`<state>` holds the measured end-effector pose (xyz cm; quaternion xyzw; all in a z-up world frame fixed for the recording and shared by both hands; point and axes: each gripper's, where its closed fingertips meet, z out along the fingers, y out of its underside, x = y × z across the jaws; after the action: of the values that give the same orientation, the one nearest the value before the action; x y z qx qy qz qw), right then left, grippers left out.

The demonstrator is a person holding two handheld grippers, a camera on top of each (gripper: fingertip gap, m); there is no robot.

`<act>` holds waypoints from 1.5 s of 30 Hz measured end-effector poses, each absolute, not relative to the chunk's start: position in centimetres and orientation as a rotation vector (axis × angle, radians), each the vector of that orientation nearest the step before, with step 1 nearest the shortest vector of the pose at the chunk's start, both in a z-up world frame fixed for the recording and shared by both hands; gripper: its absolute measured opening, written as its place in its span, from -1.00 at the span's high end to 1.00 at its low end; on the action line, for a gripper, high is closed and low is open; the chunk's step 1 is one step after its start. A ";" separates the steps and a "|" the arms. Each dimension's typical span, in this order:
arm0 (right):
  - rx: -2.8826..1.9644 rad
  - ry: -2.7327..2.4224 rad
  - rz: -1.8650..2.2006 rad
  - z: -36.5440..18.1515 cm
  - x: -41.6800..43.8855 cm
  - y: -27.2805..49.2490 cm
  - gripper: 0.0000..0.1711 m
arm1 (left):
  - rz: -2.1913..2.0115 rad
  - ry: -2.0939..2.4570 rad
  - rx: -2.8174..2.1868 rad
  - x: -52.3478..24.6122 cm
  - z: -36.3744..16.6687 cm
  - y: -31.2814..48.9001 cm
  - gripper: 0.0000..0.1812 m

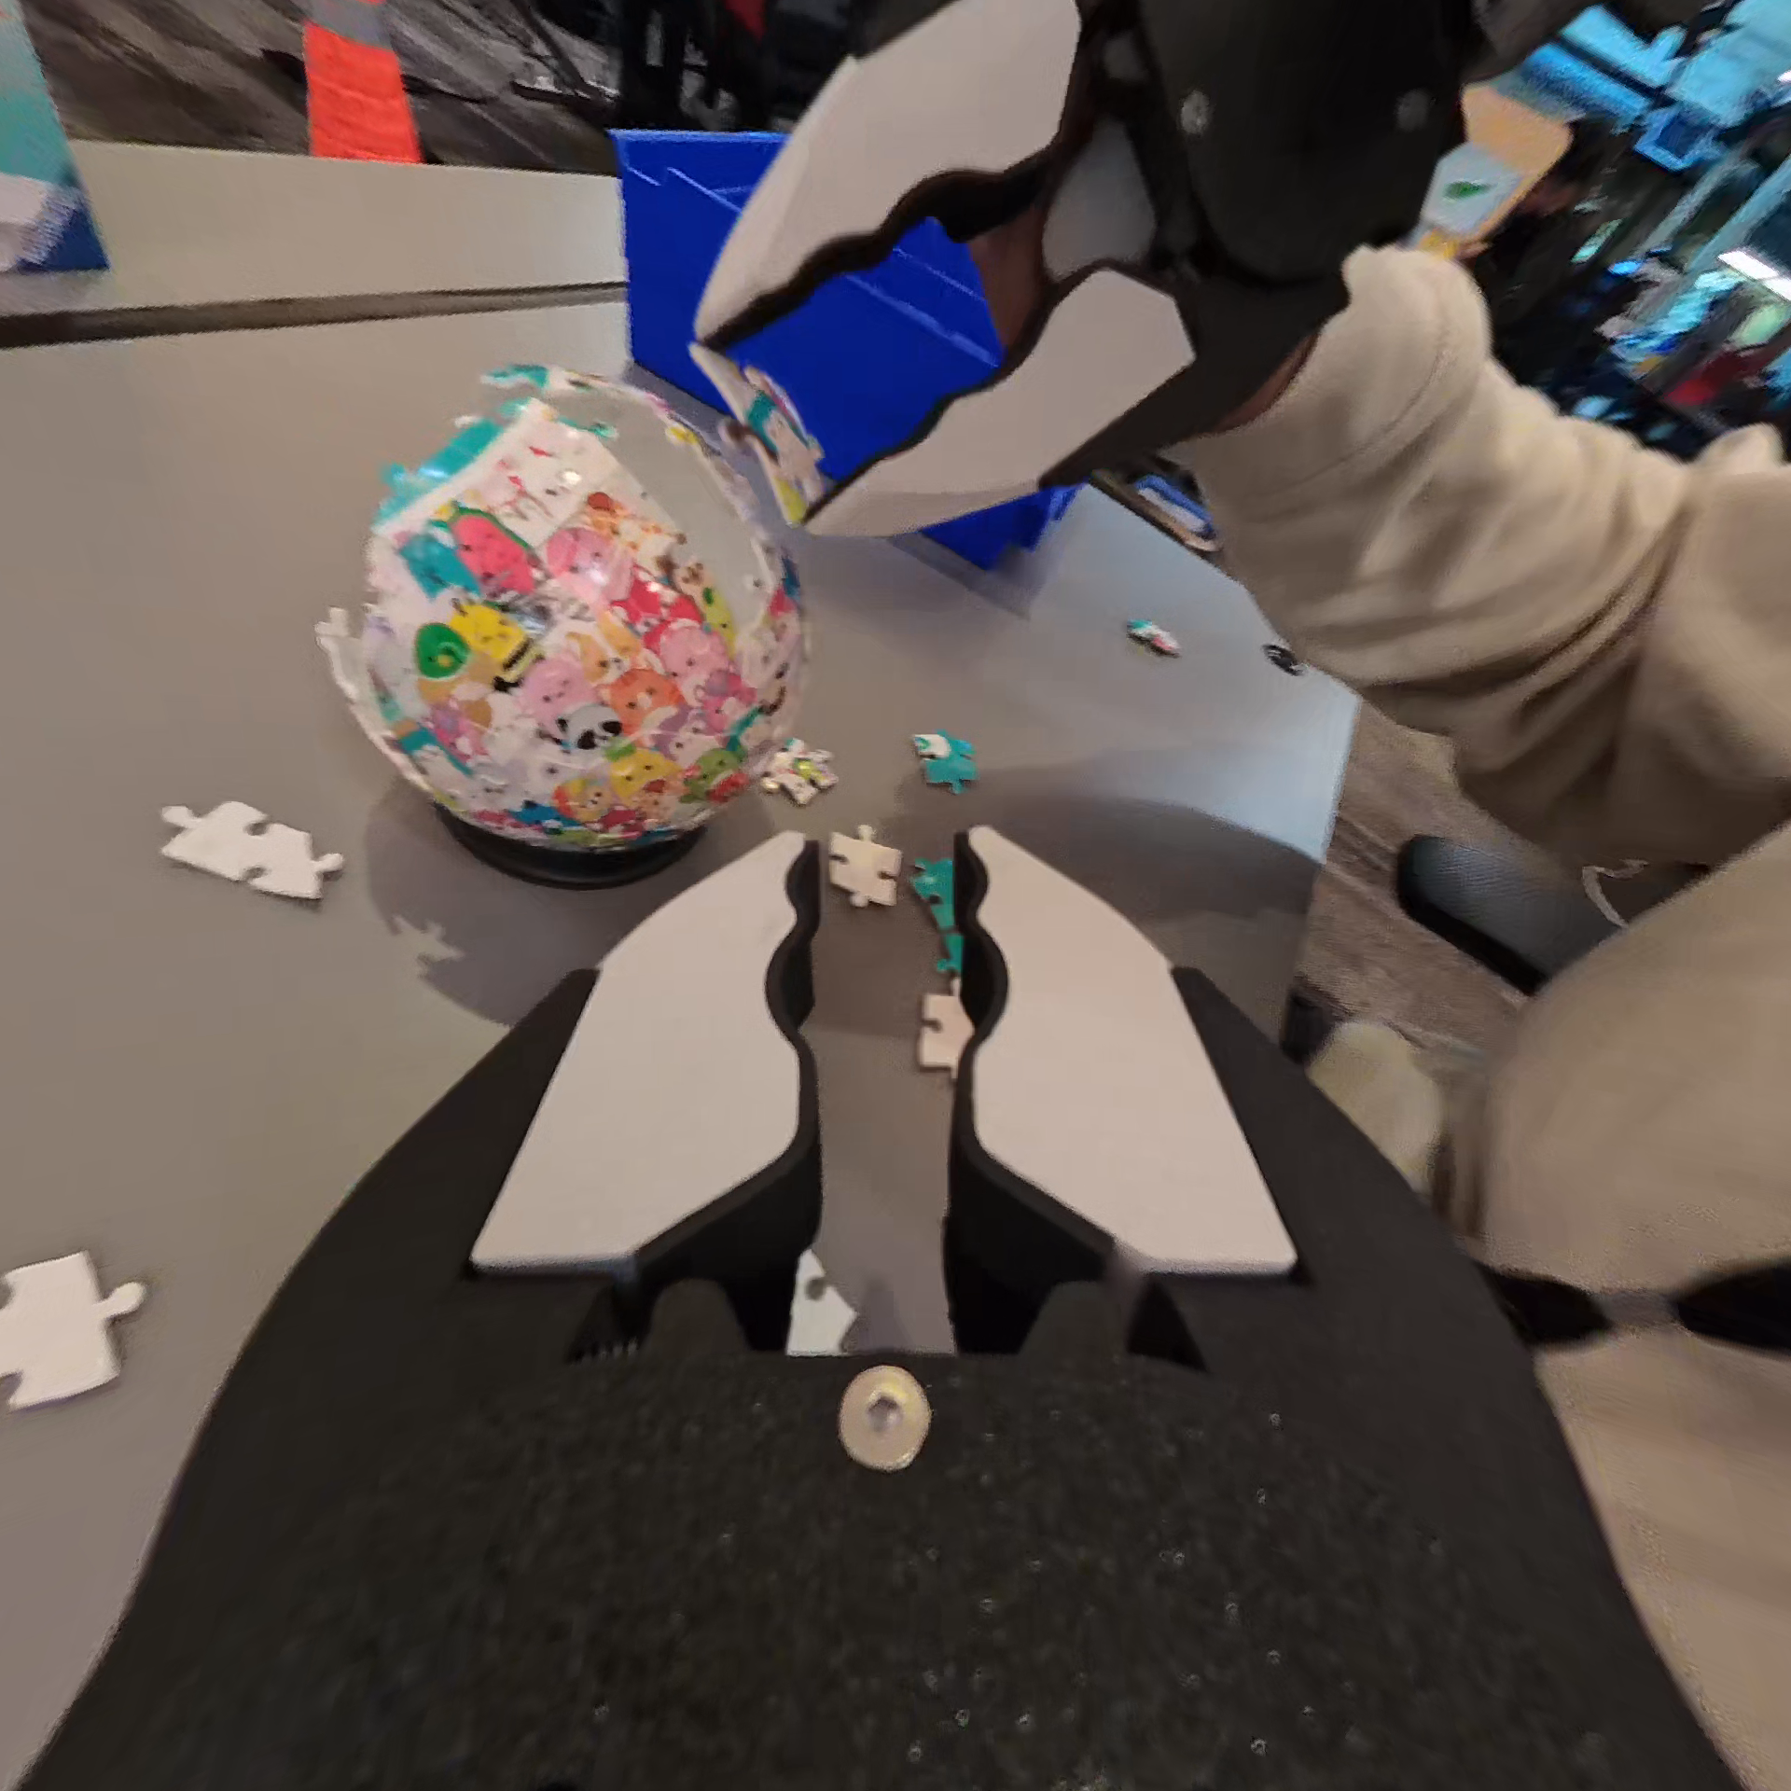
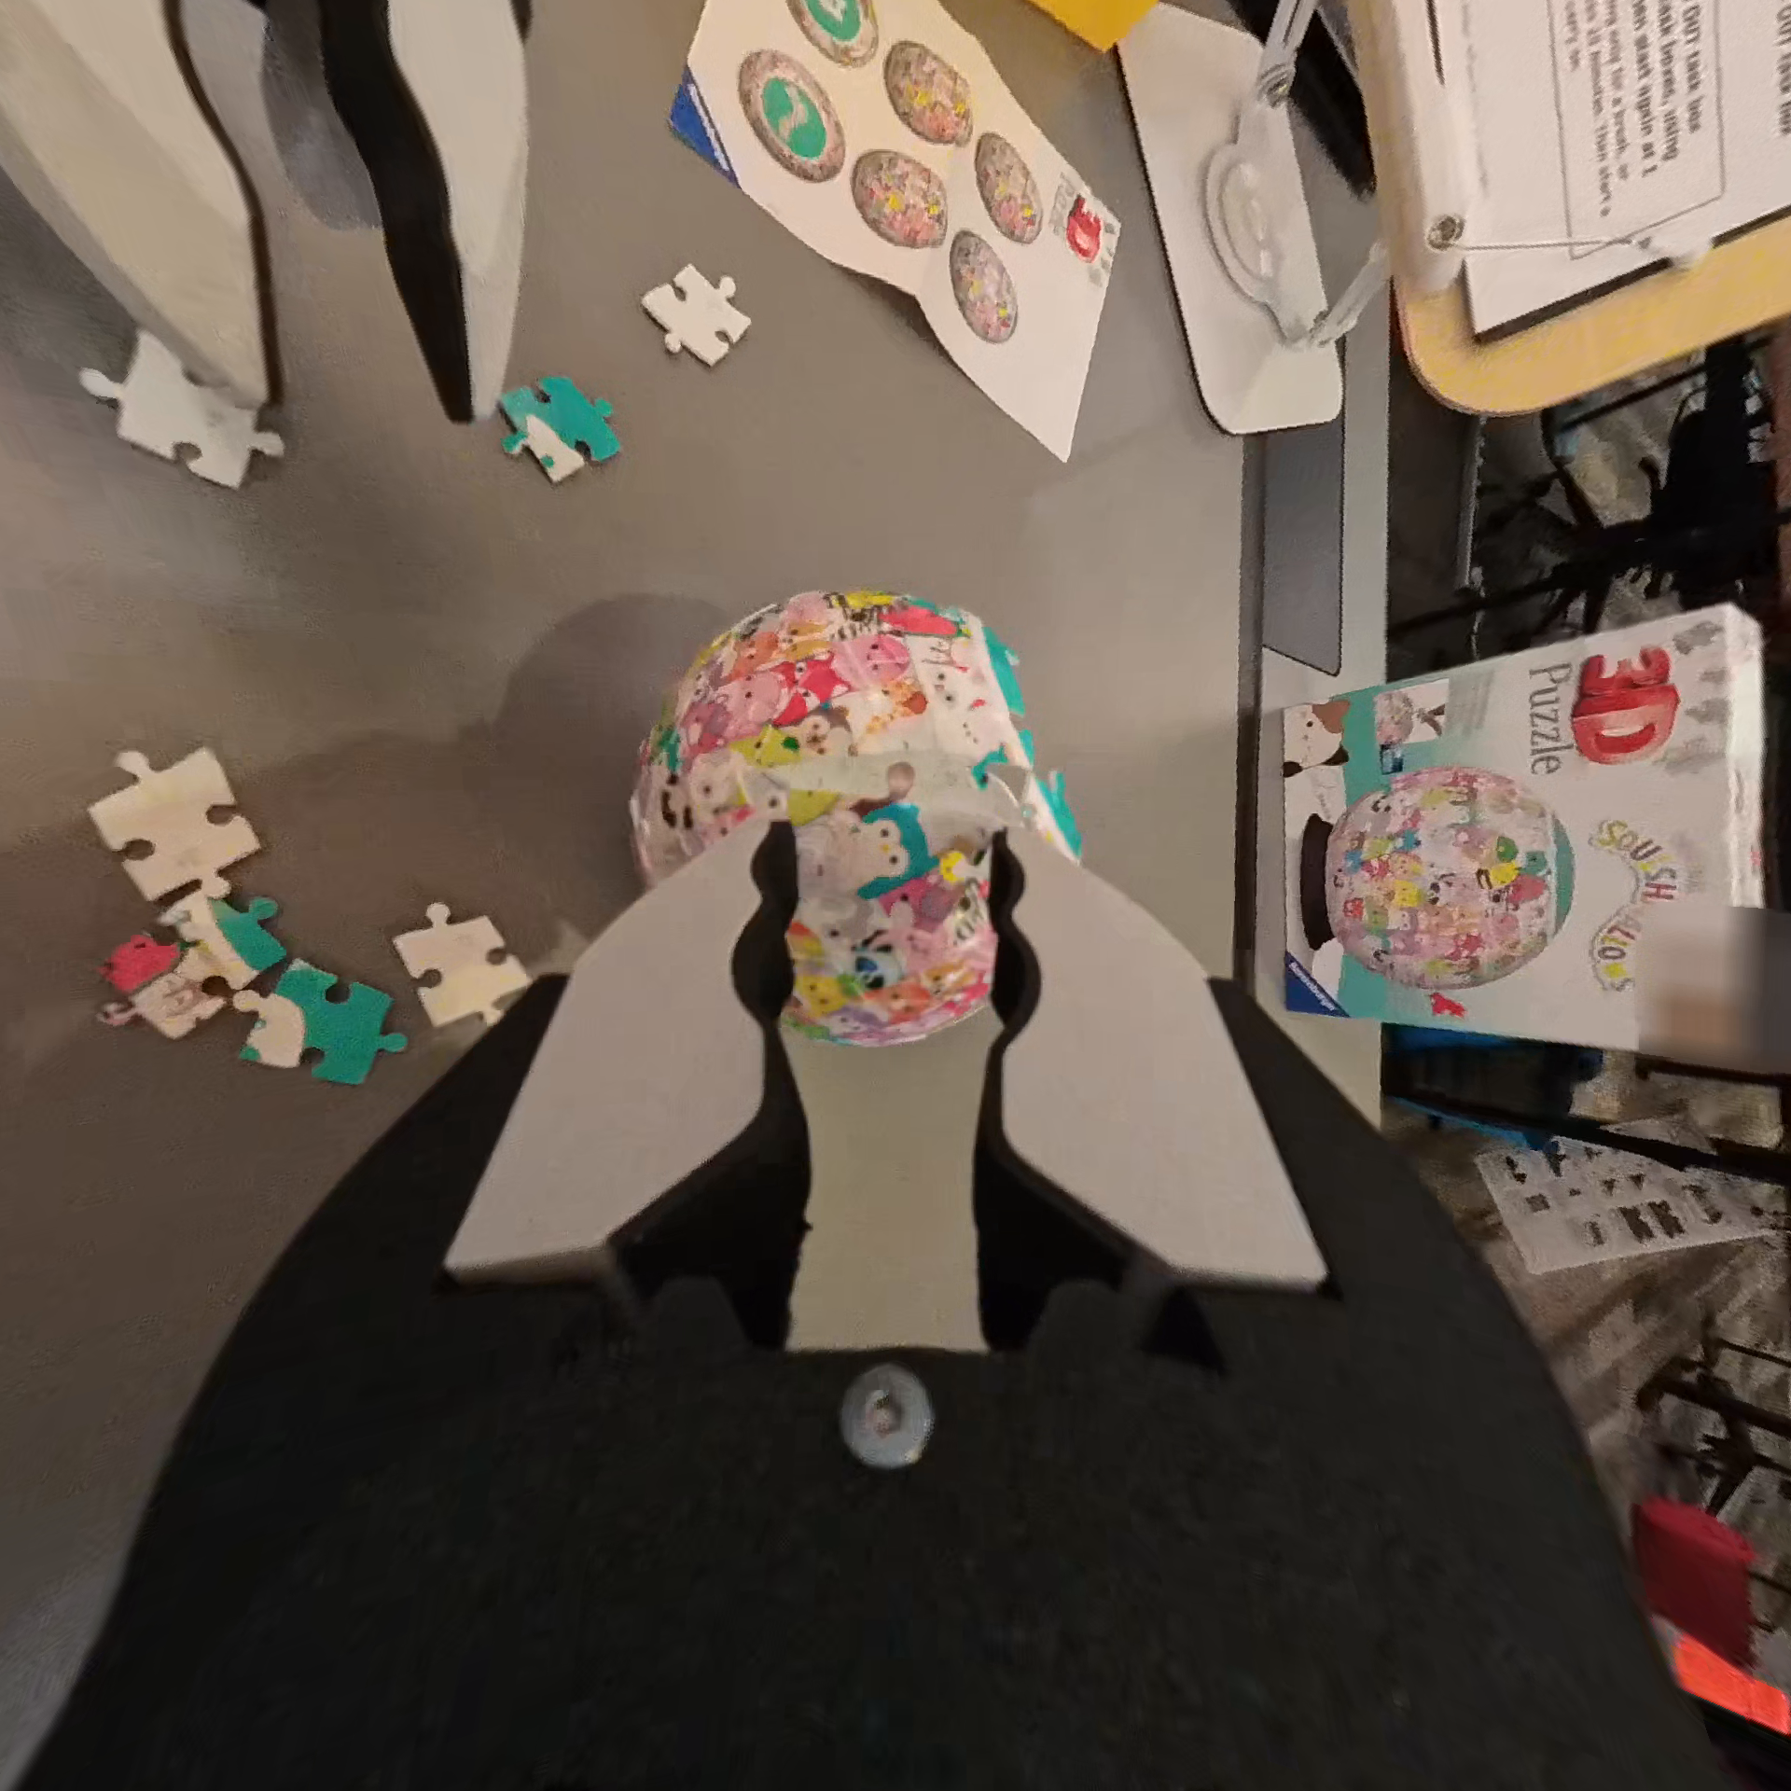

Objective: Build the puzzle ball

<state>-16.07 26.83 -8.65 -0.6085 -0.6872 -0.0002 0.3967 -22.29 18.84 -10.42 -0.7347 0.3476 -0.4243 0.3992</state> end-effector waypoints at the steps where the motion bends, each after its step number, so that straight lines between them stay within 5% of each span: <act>1: -1.533 -1.772 -0.020 -9.0 -16.3 27.0 0.55 | -1.034 0.862 -1.859 -22.4 -10.4 19.4 0.74; 4: -1.510 -1.816 -0.004 -9.6 -17.4 26.8 0.56 | -0.984 0.840 -1.844 -22.1 -10.1 20.8 0.89; 10: -1.366 -1.804 0.077 -7.8 -19.7 23.7 0.55 | -1.283 0.801 -1.844 -19.7 -8.3 21.5 0.73; 22: -1.387 -1.836 0.290 -8.2 -20.5 18.2 0.57 | -1.683 0.763 -1.657 -20.4 -6.4 18.3 0.98; 29: -1.725 -1.661 0.964 -6.2 -20.9 16.5 0.85 | -1.616 0.861 -1.578 -20.3 -5.8 16.4 0.98; 36: -1.748 -1.648 0.915 -6.0 -20.5 17.0 0.95 | -1.507 0.872 -1.577 -19.9 -5.9 16.6 0.95; 38: -1.777 -1.650 0.837 -6.1 -19.7 18.7 0.96 | -1.368 0.865 -1.606 -20.1 -6.7 17.8 0.75; 45: -2.083 -1.654 0.853 -8.1 -17.2 24.8 0.97 | -1.196 0.830 -1.679 -20.8 -9.0 20.4 0.75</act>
<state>-17.16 24.82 -8.09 -0.7343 -0.5834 0.3007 0.1734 -20.77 20.44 -8.97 -0.6772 0.3348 -0.4824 0.4434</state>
